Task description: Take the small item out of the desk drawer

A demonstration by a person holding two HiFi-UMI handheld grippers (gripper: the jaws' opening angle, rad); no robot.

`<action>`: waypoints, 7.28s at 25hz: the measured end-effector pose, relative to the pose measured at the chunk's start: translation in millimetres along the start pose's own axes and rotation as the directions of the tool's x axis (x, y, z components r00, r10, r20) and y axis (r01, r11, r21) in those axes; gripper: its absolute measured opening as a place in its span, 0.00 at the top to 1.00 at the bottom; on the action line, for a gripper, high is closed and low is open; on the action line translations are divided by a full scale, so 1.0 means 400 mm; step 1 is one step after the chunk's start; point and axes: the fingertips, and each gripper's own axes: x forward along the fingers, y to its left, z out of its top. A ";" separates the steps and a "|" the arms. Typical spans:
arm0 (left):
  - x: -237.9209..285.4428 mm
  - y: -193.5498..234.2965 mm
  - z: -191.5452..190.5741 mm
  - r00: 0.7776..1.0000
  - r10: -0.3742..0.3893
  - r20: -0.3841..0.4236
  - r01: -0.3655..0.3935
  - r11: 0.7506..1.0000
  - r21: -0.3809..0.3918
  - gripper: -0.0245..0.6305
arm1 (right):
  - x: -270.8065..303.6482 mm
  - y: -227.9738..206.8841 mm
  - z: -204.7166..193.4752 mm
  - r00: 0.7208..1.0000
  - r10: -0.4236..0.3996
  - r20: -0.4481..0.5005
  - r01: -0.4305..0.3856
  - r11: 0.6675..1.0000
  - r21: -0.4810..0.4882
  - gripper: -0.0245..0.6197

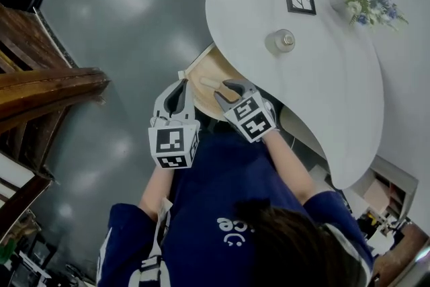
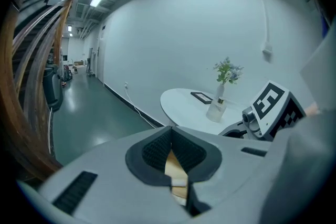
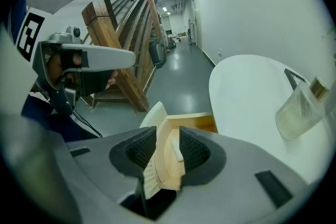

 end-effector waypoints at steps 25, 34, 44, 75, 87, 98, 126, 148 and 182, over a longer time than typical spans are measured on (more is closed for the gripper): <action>0.016 0.063 -0.007 0.992 0.119 -0.036 -0.120 0.992 -0.029 0.96 | 0.200 -0.026 -0.094 0.968 0.074 -0.238 -0.091 0.994 -0.059 0.67; -0.008 0.068 -0.054 0.985 0.169 -0.044 -0.173 0.978 -0.117 0.96 | 0.271 -0.051 -0.143 0.963 0.068 -0.261 -0.097 0.990 -0.099 0.66; -0.026 0.059 -0.082 0.980 0.188 -0.061 -0.195 0.972 -0.129 0.96 | 0.347 -0.051 -0.196 0.935 0.086 -0.344 -0.147 0.977 -0.156 0.65; -0.055 0.063 -0.201 0.951 0.264 -0.162 -0.291 0.941 -0.171 0.96 | 0.501 -0.065 -0.310 0.862 0.081 -0.500 -0.234 0.939 -0.253 0.61; -0.059 0.057 -0.232 0.949 0.255 -0.185 -0.290 0.936 -0.197 0.96 | 0.523 -0.086 -0.315 0.875 0.025 -0.484 -0.206 0.924 -0.323 0.72; -0.055 0.051 -0.228 0.948 0.252 -0.193 -0.286 0.942 -0.176 0.96 | 0.510 -0.086 -0.289 0.890 0.047 -0.453 -0.172 0.956 -0.239 0.75; -0.020 0.016 -0.141 0.962 0.237 -0.134 -0.254 0.958 -0.132 0.96 | 0.265 -0.024 -0.156 0.953 0.090 -0.289 -0.153 0.966 -0.206 0.75; 0.000 0.010 -0.061 0.975 0.207 -0.078 -0.214 0.973 -0.083 0.96 | 0.067 -0.001 -0.014 0.991 0.081 -0.111 -0.096 0.986 -0.140 0.75; -0.036 -0.104 0.232 0.986 0.021 0.164 -0.028 0.999 0.036 0.96 | -0.308 -0.142 0.233 0.895 -0.235 0.380 0.199 0.971 0.130 0.75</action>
